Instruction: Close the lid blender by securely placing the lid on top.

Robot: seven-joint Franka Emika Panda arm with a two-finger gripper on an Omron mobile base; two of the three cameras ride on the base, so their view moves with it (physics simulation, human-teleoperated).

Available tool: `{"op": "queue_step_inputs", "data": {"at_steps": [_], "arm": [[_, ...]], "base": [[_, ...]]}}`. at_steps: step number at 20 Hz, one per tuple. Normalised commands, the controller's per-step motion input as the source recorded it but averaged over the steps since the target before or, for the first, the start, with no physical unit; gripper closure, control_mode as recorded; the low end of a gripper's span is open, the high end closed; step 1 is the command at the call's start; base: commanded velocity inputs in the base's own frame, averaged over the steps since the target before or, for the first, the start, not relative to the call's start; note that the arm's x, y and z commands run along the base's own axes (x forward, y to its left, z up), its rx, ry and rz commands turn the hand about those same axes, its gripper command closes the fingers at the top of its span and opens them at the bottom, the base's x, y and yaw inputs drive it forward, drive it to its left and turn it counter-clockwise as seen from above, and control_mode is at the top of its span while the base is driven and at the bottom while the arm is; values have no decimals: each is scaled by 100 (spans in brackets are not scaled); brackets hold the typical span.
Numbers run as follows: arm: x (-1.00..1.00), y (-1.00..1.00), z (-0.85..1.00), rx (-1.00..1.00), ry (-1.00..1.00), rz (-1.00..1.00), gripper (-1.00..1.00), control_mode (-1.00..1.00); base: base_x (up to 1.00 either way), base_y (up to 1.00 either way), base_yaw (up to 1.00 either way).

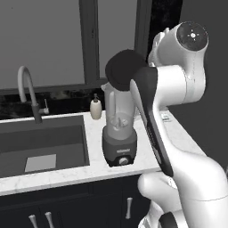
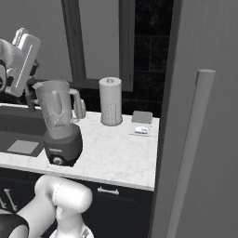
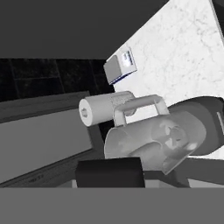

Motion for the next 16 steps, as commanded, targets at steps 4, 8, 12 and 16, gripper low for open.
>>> {"op": "queue_step_inputs", "data": {"at_steps": [4, 8, 12, 16], "arm": [[0, 12, -1, -6, 15, 0, 100, -100], [0, 0, -3, -3, 21, 0, 100, -100], [1, -6, -2, 0, 17, 0, 100, -100], [0, -11, -1, 0, 14, 0, 100, -100]], "base": [[0, 0, 0], [0, 0, 0], [0, 0, 0], [0, 0, 0]]}}
